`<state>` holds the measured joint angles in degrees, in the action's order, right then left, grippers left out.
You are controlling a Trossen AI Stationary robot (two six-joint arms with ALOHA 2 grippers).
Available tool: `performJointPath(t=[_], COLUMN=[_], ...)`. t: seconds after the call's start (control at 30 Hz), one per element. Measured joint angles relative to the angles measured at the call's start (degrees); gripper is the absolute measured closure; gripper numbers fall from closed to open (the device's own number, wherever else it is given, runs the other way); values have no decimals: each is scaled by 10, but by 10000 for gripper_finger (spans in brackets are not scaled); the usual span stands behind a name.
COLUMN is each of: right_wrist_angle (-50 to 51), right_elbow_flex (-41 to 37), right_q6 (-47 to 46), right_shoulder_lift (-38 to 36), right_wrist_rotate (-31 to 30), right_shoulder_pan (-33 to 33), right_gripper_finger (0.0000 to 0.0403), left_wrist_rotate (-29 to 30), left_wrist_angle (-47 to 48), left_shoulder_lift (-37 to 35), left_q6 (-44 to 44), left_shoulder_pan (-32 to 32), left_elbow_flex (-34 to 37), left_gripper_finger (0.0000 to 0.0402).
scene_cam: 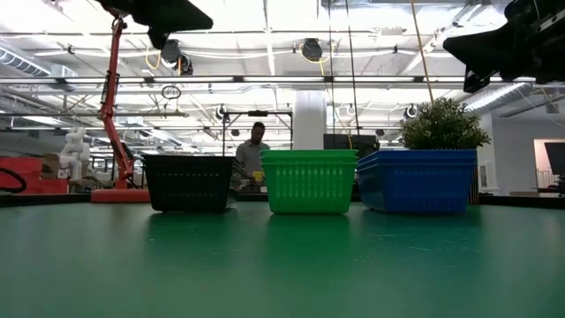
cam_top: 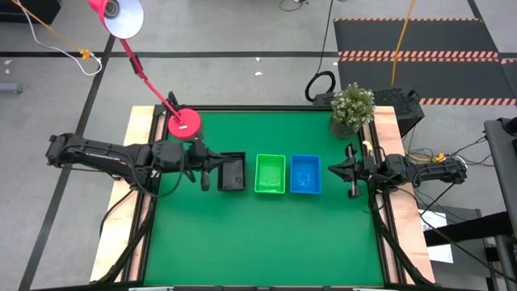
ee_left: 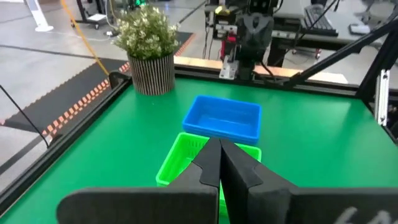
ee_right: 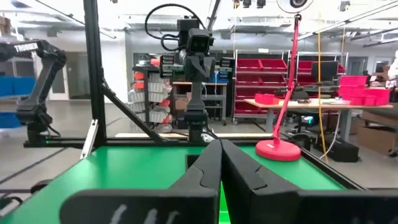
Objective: Stack baskets by color
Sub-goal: Return to Home Position
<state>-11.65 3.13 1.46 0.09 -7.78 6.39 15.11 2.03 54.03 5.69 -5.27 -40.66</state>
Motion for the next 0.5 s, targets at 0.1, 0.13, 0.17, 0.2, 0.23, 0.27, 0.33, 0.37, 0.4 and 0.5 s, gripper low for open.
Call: performJointPath(t=[0.1,0.13,0.17,0.2,0.23,0.27,0.33,0.37,0.4,0.5], right_wrist_angle=[12,18,27,41,56,69,82,89,97,108], right_elbow_flex=[0,0,0,0,0,0,-1,-1,-1,-1], right_q6=[10,16,24,30,35,36,27,23,22,32], right_shoulder_lift=[0,0,0,0,0,0,0,0,0,2], right_wrist_rotate=[-18,-24,-25,-25,-25,-25,-25,-25,-25,-25], right_shoulder_pan=[0,0,0,0,0,0,0,0,0,0], right_gripper_finger=[403,403,403,403,403,403,403,403,403,403], left_wrist_rotate=[0,0,0,0,0,0,0,0,0,-4], left_wrist_angle=[0,-1,-1,-1,0,0,1,2,2,5], left_shoulder_lift=[-35,-48,-60,-73,-87,-99,-126,-139,-151,-185], left_q6=[0,0,0,0,0,3,10,14,20,24], left_shoulder_pan=[1,1,2,2,2,2,2,2,2,1], left_elbow_flex=[15,22,28,36,45,54,72,79,86,104], left_gripper_finger=[400,400,400,400,400,400,400,400,400,400])
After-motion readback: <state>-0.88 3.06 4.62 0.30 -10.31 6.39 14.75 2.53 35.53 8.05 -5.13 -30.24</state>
